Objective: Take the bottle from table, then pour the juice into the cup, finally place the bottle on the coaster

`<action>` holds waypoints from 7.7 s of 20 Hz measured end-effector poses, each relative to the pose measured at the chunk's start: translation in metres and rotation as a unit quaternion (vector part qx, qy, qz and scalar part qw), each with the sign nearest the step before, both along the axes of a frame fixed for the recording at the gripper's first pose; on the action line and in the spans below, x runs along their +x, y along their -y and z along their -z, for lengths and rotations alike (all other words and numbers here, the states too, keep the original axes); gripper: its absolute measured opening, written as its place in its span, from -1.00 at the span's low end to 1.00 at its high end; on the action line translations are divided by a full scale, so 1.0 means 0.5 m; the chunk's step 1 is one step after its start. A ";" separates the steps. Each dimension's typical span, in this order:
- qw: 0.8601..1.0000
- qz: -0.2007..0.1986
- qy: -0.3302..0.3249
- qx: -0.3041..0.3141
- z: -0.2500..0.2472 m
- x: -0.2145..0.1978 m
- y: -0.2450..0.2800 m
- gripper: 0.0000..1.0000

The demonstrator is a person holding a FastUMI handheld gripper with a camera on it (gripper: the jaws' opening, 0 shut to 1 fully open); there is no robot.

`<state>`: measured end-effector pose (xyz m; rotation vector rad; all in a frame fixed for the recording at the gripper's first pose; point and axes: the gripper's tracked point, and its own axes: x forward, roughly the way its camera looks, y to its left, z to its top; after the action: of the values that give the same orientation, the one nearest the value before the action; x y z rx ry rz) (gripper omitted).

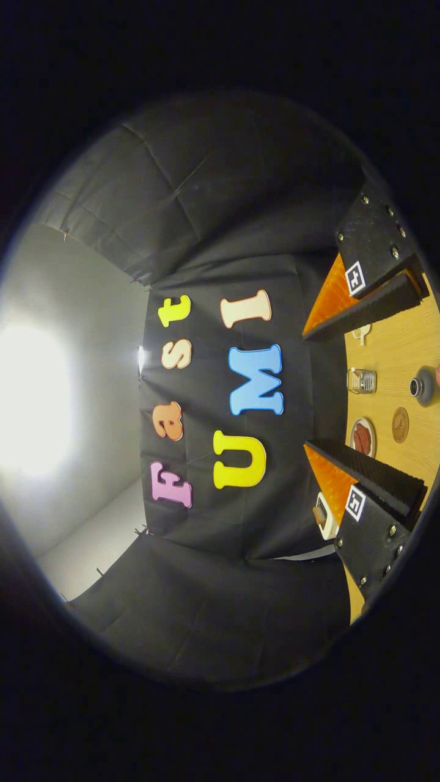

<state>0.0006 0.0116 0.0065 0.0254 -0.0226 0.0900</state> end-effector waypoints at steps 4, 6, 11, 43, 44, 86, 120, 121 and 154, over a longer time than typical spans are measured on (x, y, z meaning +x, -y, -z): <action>1.000 -0.003 -0.001 0.003 0.010 0.002 0.002 0.93; 1.000 -0.004 -0.004 0.004 0.019 0.005 0.000 0.93; 1.000 -0.008 -0.005 0.005 0.040 0.007 -0.002 0.93; 0.981 -0.079 -0.171 -0.038 0.435 -0.004 -0.004 0.94; 0.980 -0.081 -0.178 -0.041 0.450 -0.008 -0.004 0.94; 0.934 -0.104 -0.327 -0.105 0.654 -0.043 -0.039 0.42; 0.819 -0.188 -0.260 -0.475 0.582 -0.006 -0.286 0.42; 0.813 -0.188 -0.260 -0.486 0.584 -0.003 -0.288 0.42; 0.611 -0.190 -0.263 -0.722 0.555 0.003 -0.303 0.42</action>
<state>0.0021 0.1630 -0.2711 -1.6117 0.6702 0.5120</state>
